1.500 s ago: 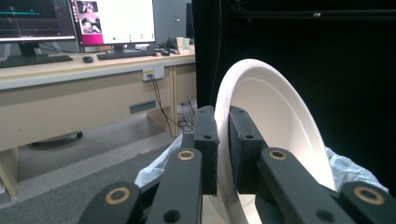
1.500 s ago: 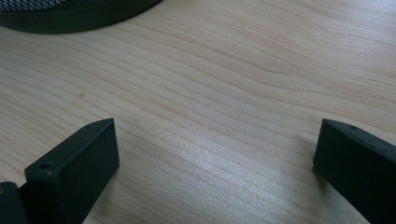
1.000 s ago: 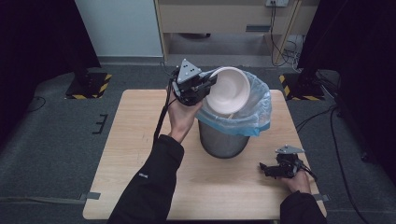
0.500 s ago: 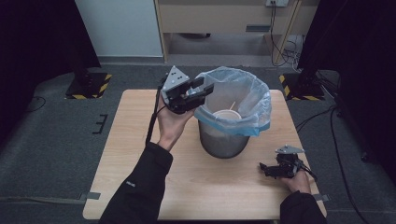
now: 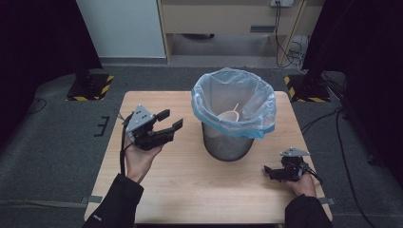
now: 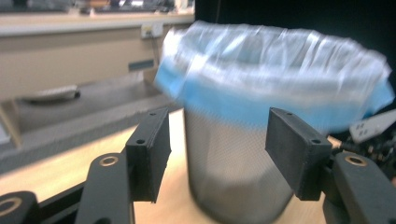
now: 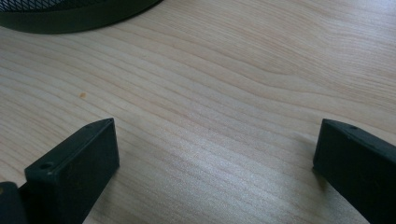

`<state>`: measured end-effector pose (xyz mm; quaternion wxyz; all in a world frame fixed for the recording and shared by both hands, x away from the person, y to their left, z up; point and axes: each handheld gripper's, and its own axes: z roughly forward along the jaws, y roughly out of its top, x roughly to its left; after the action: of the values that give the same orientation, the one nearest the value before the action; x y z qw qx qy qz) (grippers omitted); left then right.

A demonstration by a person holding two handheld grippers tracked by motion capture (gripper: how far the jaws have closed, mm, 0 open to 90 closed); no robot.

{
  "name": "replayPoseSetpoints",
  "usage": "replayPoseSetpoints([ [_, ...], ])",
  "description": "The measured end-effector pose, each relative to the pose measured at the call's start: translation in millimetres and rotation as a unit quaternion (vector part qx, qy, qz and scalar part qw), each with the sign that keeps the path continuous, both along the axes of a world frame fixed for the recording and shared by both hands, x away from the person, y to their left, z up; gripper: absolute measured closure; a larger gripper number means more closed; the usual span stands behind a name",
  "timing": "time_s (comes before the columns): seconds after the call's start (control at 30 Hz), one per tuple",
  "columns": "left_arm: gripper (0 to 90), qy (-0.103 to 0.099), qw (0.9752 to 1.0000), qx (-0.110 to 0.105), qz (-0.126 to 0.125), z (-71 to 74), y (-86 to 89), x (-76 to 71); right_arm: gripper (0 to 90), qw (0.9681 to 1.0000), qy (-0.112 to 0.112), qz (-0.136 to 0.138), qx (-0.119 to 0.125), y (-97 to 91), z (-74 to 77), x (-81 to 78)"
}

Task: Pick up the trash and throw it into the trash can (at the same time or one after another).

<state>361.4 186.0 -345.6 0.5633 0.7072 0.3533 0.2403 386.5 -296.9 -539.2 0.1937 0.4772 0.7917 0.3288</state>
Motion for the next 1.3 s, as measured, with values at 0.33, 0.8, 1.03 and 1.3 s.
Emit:
replayPoseSetpoints([
  [0.33,33.1,0.071,0.9969,0.006,0.033,-64.6,31.9,-16.2,0.4,1.0,0.0,0.0,0.0,0.0,0.0,0.0],
  [0.8,19.8,0.202,0.9751,0.064,0.065,-133.6,74.3,-30.0,0.4,1.0,0.0,0.0,0.0,0.0,0.0,0.0],
  [1.03,14.4,0.239,0.9596,0.106,0.105,-146.0,78.8,-27.8,0.4,1.0,0.0,0.0,0.0,0.0,0.0,0.0],
  [1.3,11.1,0.255,0.9481,0.141,0.128,-155.2,83.9,-22.3,0.4,1.0,0.0,0.0,0.0,0.0,0.0,0.0],
])
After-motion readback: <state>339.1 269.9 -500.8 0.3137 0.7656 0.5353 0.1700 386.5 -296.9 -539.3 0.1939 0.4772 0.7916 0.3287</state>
